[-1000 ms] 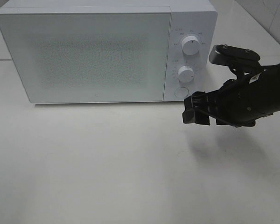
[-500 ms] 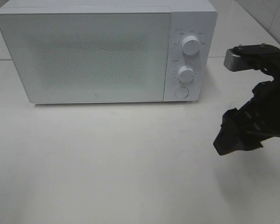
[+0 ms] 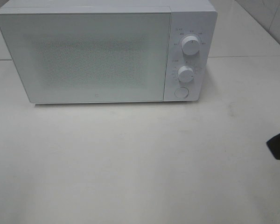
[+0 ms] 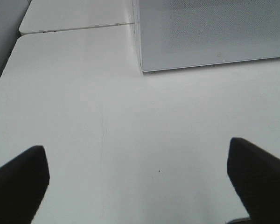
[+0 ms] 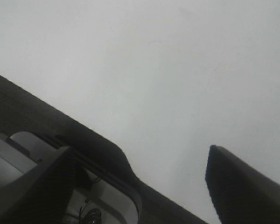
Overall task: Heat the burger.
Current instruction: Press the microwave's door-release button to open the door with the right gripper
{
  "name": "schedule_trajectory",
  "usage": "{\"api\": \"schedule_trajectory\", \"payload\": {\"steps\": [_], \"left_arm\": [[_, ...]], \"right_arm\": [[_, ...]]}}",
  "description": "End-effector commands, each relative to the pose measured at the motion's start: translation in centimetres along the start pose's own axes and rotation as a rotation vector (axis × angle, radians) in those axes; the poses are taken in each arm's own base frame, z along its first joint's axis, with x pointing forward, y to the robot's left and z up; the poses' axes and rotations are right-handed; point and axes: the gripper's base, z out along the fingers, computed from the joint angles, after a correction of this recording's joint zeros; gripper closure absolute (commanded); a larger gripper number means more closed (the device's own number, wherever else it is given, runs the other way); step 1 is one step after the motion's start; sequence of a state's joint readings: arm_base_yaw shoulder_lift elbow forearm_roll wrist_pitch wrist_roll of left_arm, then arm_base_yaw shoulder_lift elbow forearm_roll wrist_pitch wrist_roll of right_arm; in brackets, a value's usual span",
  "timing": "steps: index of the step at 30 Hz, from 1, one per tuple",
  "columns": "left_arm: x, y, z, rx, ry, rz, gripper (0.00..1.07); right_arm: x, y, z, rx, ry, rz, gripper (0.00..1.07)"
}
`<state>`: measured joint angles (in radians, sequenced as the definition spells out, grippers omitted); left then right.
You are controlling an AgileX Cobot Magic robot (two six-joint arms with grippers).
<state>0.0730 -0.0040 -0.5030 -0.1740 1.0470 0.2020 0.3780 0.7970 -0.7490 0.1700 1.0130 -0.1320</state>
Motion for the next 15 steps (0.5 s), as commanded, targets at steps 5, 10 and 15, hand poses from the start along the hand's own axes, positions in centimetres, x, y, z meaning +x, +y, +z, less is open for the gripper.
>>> {"api": "schedule_trajectory", "payload": {"steps": [5,10,15], "left_arm": [[0.2,-0.1,-0.3,0.002,-0.027,-0.001,0.09],[0.2,-0.1,-0.3,0.002,-0.027,-0.001,0.09],[0.2,-0.1,-0.3,0.002,-0.027,-0.001,0.09]], "right_arm": [[4.7,-0.1,-4.5,0.124,-0.184,-0.054,0.32],[7.7,-0.1,-4.6,0.156,-0.234,-0.003,0.32],[10.9,0.0,-4.1,0.226,-0.31,0.072,0.32]]}}
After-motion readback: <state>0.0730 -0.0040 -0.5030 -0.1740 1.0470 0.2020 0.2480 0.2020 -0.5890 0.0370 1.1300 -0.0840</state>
